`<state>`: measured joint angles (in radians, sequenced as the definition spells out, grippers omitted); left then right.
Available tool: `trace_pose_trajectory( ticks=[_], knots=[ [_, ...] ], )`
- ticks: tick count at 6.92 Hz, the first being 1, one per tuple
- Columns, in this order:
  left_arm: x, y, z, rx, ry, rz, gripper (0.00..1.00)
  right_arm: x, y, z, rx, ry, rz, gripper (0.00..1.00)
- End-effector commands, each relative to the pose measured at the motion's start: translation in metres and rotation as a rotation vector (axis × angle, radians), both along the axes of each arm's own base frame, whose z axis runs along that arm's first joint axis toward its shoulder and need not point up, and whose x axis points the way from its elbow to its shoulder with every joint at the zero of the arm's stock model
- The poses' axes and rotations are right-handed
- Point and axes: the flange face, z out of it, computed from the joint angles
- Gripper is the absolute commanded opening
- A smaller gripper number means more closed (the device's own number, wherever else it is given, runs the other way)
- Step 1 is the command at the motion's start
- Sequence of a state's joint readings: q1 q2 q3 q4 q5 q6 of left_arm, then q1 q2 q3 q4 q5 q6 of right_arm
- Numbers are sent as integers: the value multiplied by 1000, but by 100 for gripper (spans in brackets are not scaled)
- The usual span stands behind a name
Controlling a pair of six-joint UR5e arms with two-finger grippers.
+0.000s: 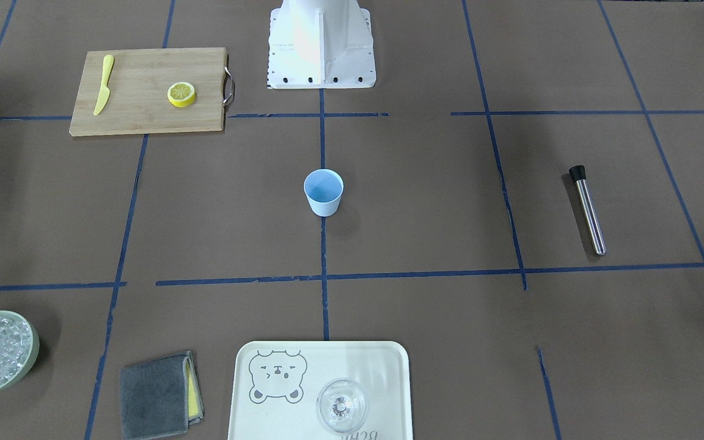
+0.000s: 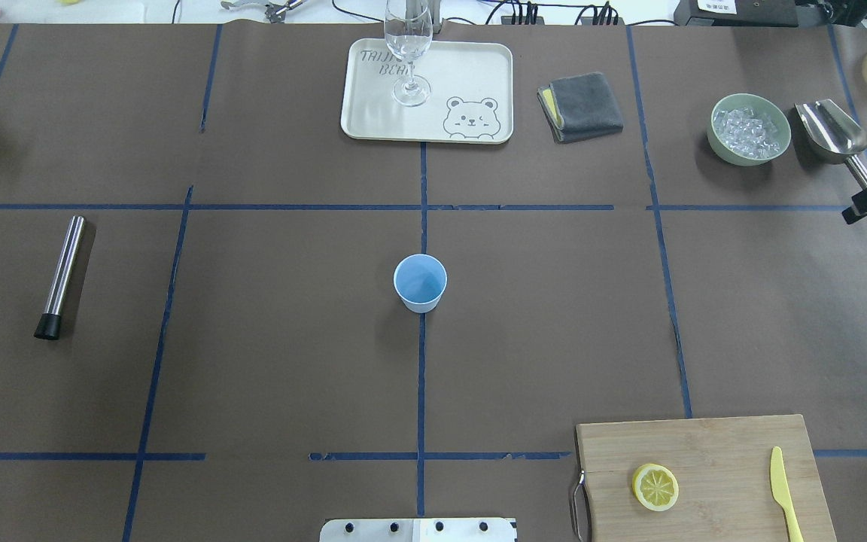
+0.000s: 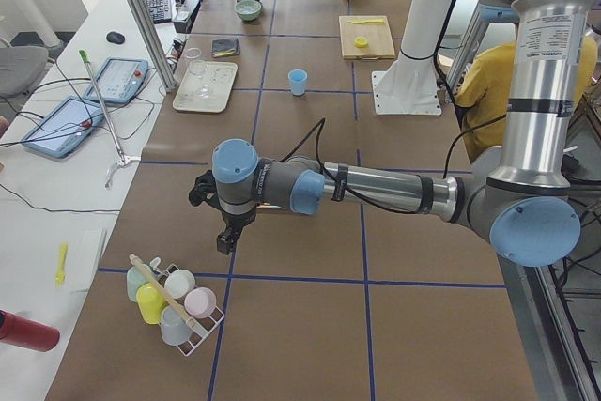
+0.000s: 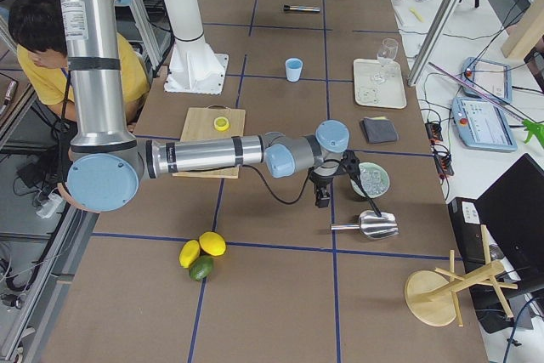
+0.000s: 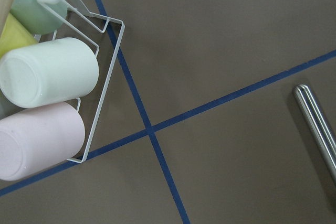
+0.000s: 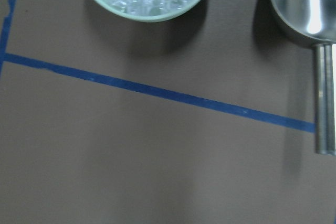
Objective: Squeeze lemon into cup
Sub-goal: 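Move the right gripper down toward the lemon on the cutting board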
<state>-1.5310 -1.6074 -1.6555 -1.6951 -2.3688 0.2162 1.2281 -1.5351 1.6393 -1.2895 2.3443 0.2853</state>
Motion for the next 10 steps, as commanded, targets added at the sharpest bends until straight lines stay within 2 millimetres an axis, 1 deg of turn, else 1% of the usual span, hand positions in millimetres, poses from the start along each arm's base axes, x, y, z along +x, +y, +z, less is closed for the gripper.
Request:
trace_pose_trajectory(
  ticks=[1, 2, 3, 4, 5, 6, 7, 8, 9, 10],
  knots=[
    [0, -1, 0, 15, 0, 1, 100, -54, 61, -50, 15, -53, 56, 100],
    [1, -1, 0, 25, 0, 3, 100, -81, 100, -85, -52, -74, 88, 100],
    [1, 6, 8, 12, 0, 3, 100, -102, 139, -105, -81, -68, 90, 100],
    [1, 7, 8, 12, 1, 3, 100, -125, 164, -130, -120, -85, 96, 100],
    [1, 8, 6, 14, 2, 2, 100, -167, 200, -152, -143, -74, 115, 100],
    [0, 12, 10, 6, 1, 2, 100, -202, 239, -173, -138, -78, 113, 100],
    [0, 12, 10, 8, 1, 2, 100, -227, 265, -176, -148, -67, 119, 100],
    [0, 12, 9, 10, 1, 3, 100, -257, 296, -174, -68, -33, 117, 100],
    [0, 12, 9, 10, 1, 3, 100, -268, 310, -174, -68, -19, 119, 100],
    [0, 12, 5, 18, 2, 3, 100, -270, 313, -174, -82, -13, 126, 100]
  ],
)
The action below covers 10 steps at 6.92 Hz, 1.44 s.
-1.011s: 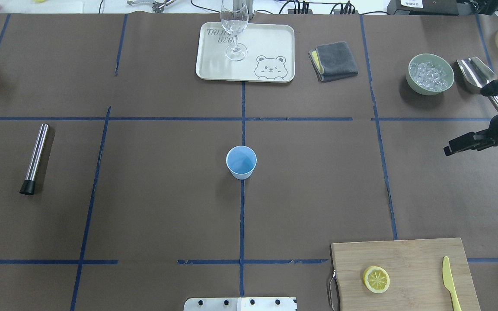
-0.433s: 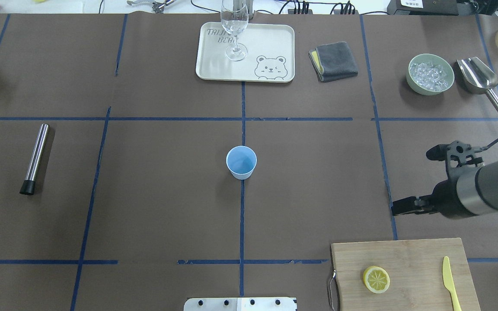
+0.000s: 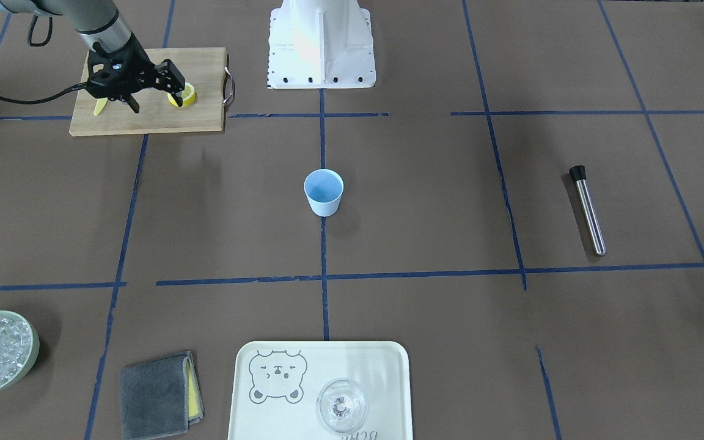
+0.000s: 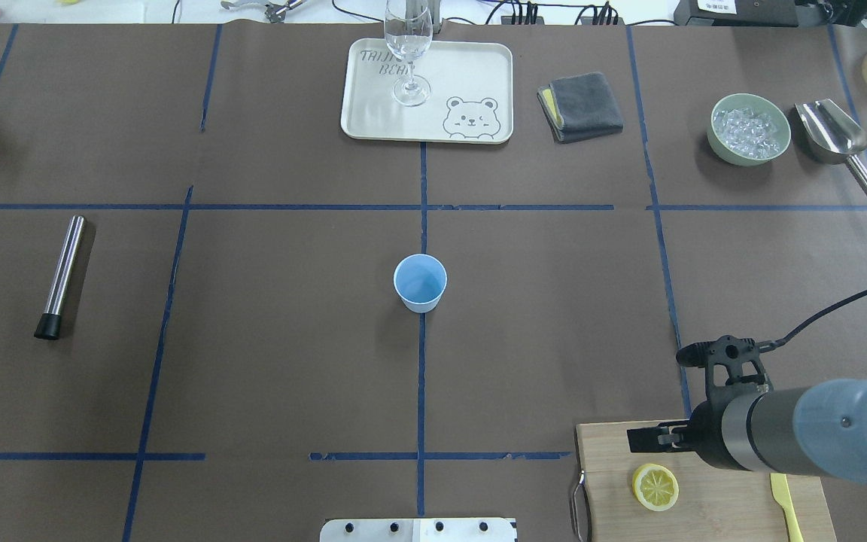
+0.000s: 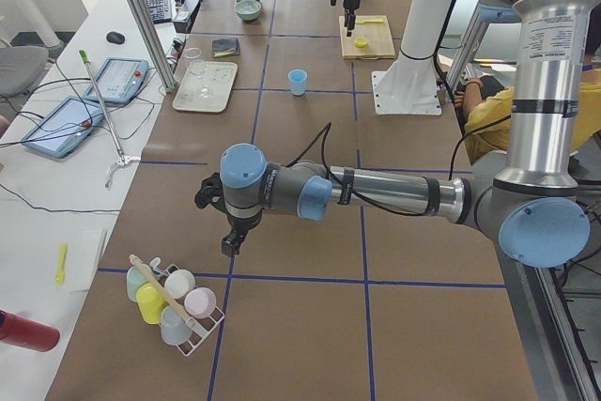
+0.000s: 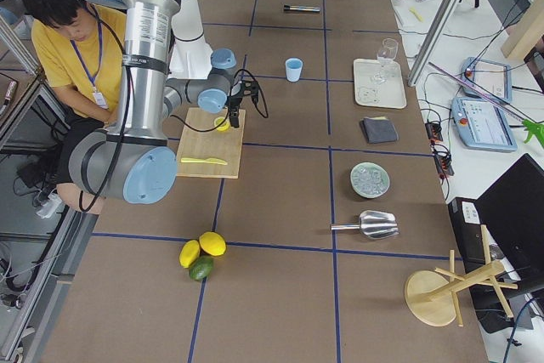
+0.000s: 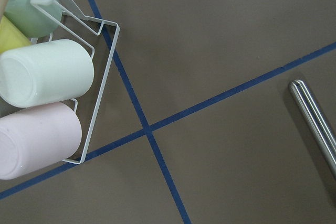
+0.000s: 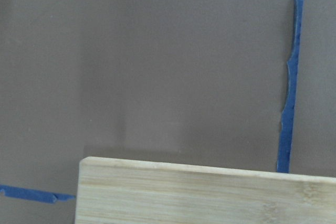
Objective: Squeeze lemon into cup
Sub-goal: 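Move the right gripper down toward the lemon on the cutting board, then grasp the yellow lemon piece with the right gripper and lift it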
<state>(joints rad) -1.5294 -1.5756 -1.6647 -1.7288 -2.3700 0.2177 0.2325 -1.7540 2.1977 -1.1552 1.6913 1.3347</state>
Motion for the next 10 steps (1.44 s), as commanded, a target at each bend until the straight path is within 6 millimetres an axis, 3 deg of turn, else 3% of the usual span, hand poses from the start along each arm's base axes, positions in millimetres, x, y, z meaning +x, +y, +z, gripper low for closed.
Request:
trace_pose_trajectory(
  ticks=[1, 3, 10],
  knots=[
    [-2, 1, -4, 11, 0, -1, 100, -12, 19, 3, -5, 23, -11, 100],
    [-2, 4, -2, 8, -1, 0, 100, -22, 39, 6, -40, 41, -19, 100],
    [-2, 3, 2, 30, 0, 2, 100, -34, 49, 21, -41, 73, -41, 100]
  ],
)
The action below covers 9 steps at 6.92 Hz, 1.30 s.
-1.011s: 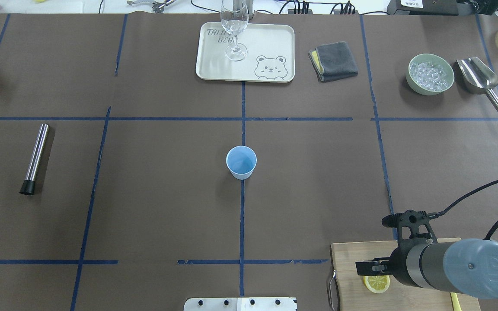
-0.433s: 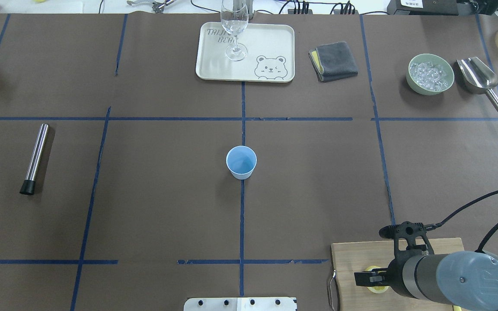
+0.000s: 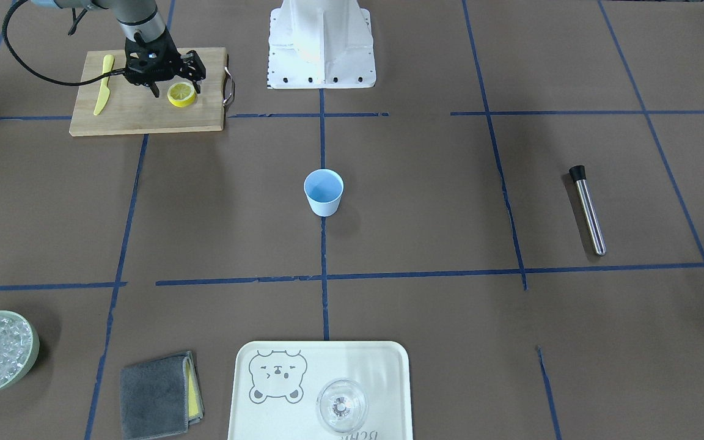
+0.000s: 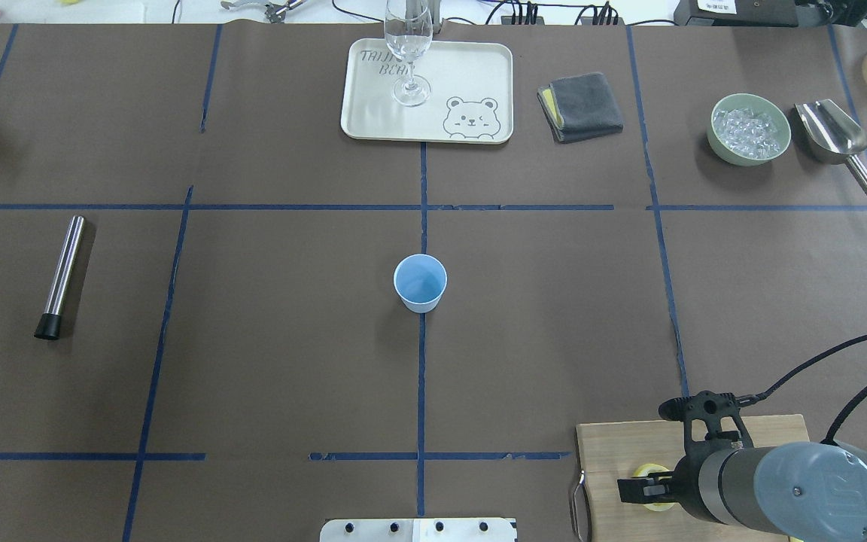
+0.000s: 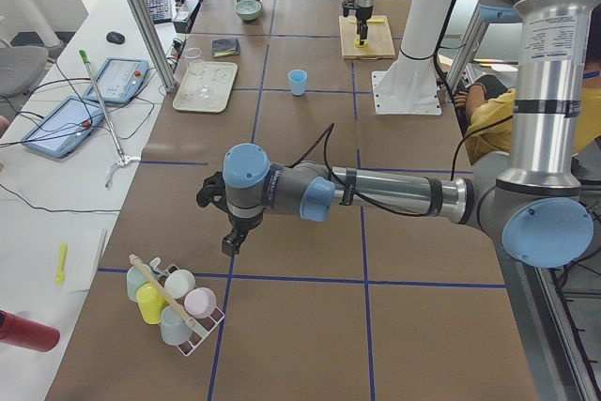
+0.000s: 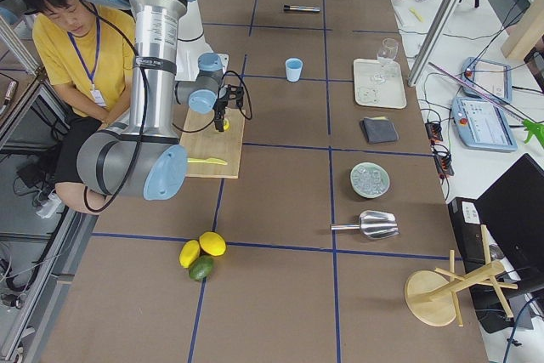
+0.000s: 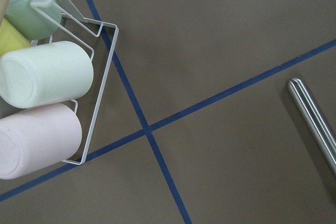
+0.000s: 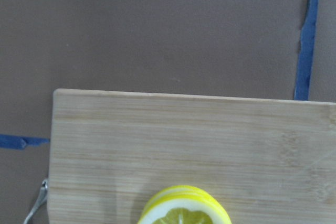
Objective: Squeeze lemon into cup
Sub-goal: 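Grasp the yellow lemon piece with the right gripper and lift it, then carry the lemon piece with the right gripper over the blue cup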
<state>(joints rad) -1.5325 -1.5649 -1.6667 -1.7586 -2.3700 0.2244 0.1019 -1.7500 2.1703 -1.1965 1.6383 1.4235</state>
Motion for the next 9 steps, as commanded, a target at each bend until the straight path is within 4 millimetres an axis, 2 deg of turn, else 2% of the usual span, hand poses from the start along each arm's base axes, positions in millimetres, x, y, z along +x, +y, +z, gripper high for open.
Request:
trace_pose_trajectory(
  ticks=[1, 3, 5, 7, 9],
  knots=[
    [0, 0, 1, 4, 0, 1, 100, -6, 5, 1, 0, 0, -13, 100],
    [0, 0, 3, 0, 0, 0, 100, -14, 6, 2, 0, 0, -17, 89],
    [0, 1, 3, 0, 0, 0, 100, -10, 0, -1, -2, -6, -4, 67],
    [0, 1, 3, 0, 0, 0, 100, -5, -5, 0, -4, -2, 7, 53],
    [-1, 1, 0, 4, 0, -2, 100, 1, -8, -4, -5, -10, 16, 50]
  ],
)
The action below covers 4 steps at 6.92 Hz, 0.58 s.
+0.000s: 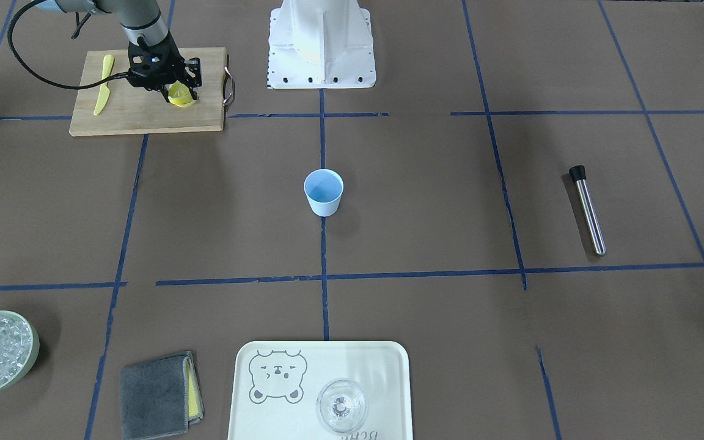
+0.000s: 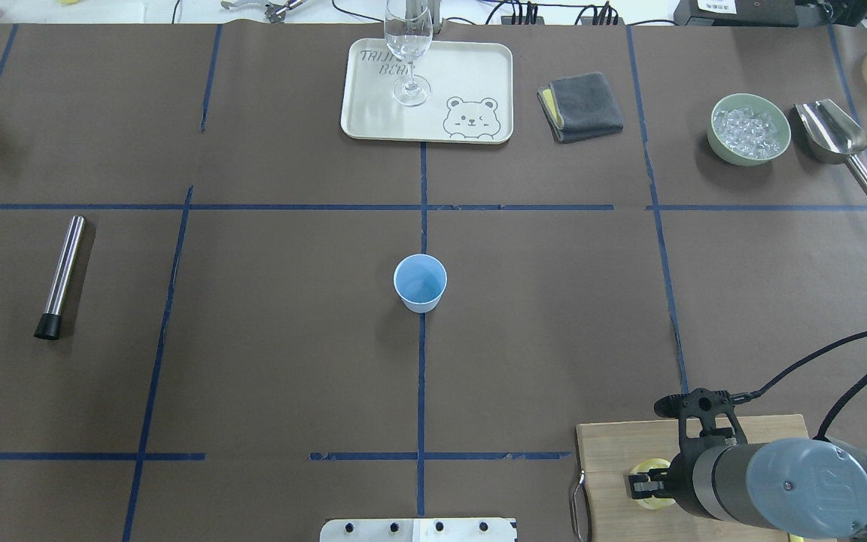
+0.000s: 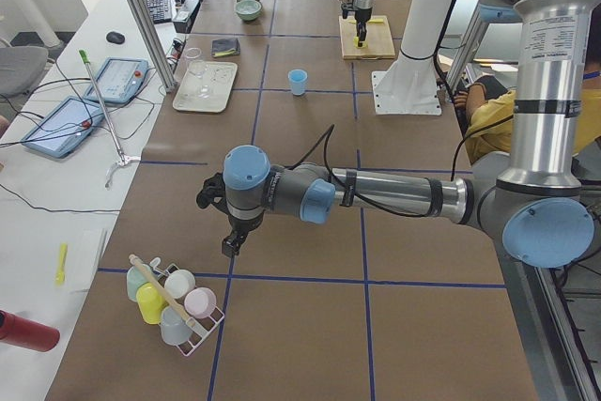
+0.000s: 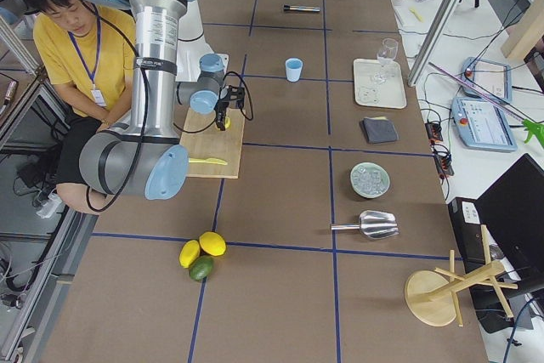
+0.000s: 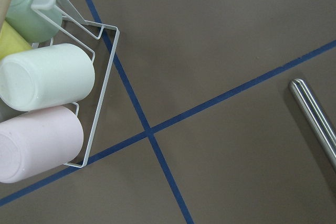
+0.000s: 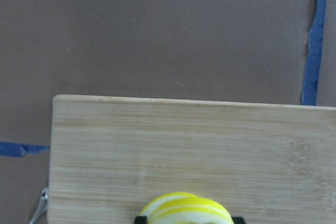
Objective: Squeeze lemon into cup
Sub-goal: 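Carry the lemon piece with the right gripper over the blue cup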
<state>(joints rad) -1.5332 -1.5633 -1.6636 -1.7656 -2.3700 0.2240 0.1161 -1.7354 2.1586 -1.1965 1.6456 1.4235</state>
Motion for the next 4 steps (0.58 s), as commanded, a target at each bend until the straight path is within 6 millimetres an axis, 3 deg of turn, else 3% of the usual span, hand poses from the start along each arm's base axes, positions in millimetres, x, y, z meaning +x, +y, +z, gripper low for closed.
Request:
trace_pose_trajectory(
  ticks=[1, 4],
  knots=[
    [0, 2, 1, -2, 0, 1, 100, 9, -3, -7, -1, -13, 7, 51],
    [0, 9, 5, -10, 0, 1, 100, 21, -7, -15, 0, -25, 20, 51]
  ],
)
